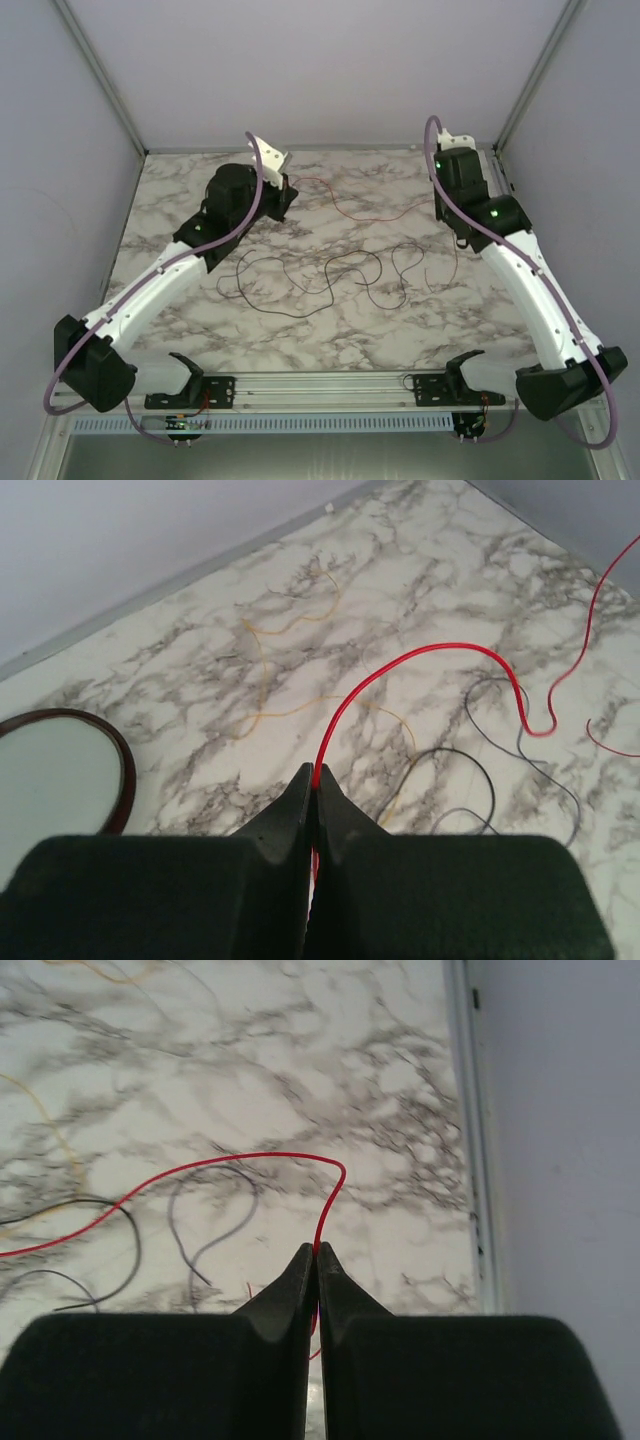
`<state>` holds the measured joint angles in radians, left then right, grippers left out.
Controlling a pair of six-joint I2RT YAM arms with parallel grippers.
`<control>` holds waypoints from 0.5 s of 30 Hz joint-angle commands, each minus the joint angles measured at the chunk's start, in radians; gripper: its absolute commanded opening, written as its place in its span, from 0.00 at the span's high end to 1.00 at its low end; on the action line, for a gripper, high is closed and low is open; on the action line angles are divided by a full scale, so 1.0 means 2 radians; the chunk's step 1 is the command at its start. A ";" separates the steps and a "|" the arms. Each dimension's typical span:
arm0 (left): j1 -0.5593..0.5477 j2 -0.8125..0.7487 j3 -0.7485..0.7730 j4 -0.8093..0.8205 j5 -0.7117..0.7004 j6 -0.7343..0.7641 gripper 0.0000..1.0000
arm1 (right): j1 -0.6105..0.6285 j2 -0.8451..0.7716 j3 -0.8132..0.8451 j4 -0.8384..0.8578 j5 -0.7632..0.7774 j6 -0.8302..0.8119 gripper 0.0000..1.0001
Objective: Zip-tie the wires
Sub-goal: Untie the cable at the center of the board.
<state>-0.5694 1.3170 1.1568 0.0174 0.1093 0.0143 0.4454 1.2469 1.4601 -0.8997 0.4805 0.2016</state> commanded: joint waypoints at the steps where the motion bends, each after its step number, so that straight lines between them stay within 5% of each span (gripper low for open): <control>1: -0.015 -0.024 -0.003 -0.033 0.006 -0.011 1.00 | 0.003 -0.044 -0.022 -0.014 0.082 0.006 1.00; 7: -0.018 -0.017 -0.021 -0.010 0.019 -0.043 1.00 | 0.004 -0.051 -0.059 -0.012 0.114 0.001 1.00; 15: -0.012 -0.029 -0.030 -0.063 -0.060 -0.053 1.00 | 0.035 -0.056 -0.171 0.070 0.004 0.025 1.00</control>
<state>-0.6029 1.2884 1.1034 -0.0353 0.0711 -0.0731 0.4801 1.1446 1.2030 -0.8589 0.5983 0.2127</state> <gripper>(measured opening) 0.006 0.006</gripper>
